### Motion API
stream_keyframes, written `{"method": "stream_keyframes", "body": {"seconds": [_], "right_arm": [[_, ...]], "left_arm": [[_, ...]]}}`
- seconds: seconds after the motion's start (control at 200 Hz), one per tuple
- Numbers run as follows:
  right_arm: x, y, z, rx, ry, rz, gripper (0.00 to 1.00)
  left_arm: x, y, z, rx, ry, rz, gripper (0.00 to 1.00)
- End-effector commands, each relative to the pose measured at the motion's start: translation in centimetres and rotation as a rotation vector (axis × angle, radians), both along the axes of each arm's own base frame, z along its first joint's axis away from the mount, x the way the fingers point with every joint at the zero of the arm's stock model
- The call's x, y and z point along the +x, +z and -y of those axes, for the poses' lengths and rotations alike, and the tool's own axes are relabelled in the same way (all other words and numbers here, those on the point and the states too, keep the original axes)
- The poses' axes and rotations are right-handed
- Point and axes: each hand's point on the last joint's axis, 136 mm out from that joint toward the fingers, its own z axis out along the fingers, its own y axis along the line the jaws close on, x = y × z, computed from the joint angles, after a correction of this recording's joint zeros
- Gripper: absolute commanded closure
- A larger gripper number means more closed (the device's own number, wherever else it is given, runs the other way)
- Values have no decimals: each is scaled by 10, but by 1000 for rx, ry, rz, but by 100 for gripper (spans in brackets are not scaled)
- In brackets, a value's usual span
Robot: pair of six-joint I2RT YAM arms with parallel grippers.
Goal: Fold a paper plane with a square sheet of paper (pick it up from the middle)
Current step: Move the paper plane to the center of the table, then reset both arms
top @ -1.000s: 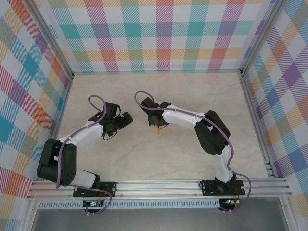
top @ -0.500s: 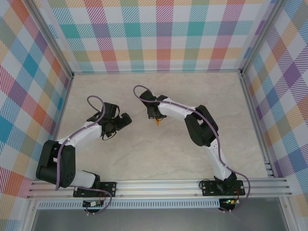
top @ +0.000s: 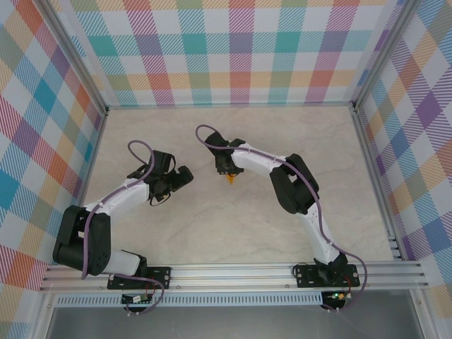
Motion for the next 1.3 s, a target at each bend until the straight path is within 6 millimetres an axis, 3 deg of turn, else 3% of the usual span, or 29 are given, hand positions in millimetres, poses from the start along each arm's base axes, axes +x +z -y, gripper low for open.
{"method": "stream_keyframes", "body": {"seconds": [0.0, 0.165, 0.355, 0.525, 0.615, 0.68, 0.86, 1.05, 1.155, 1.295], "right_arm": [[2, 32, -1, 28, -2, 16, 71], [-2, 91, 3, 91, -3, 85, 56], [-6, 157, 30, 96, -30, 232, 33], [-5, 205, 74, 42, -56, 420, 12], [-3, 224, 111, -2, -101, 519, 0], [0, 230, 141, -42, -152, 575, 0], [-10, 217, 226, -126, -299, 661, 0], [-32, 168, 294, -175, -380, 705, 0], [-37, 137, 316, -210, -392, 638, 0], [-31, 108, 322, -250, -339, 628, 0]], "left_arm": [[-5, 0, -8, 24, 2, -9, 0], [-2, 15, -14, 45, 19, 26, 0], [4, 46, -29, 127, 50, 92, 0], [13, 88, -55, 274, 76, 223, 0], [17, 112, -73, 361, 120, 311, 0], [17, 124, -91, 448, 175, 355, 0], [19, 124, -123, 608, 222, 358, 0], [26, 110, -133, 675, 190, 465, 0], [25, 92, -142, 690, 198, 495, 0], [30, 70, -145, 651, 150, 531, 0]]}}
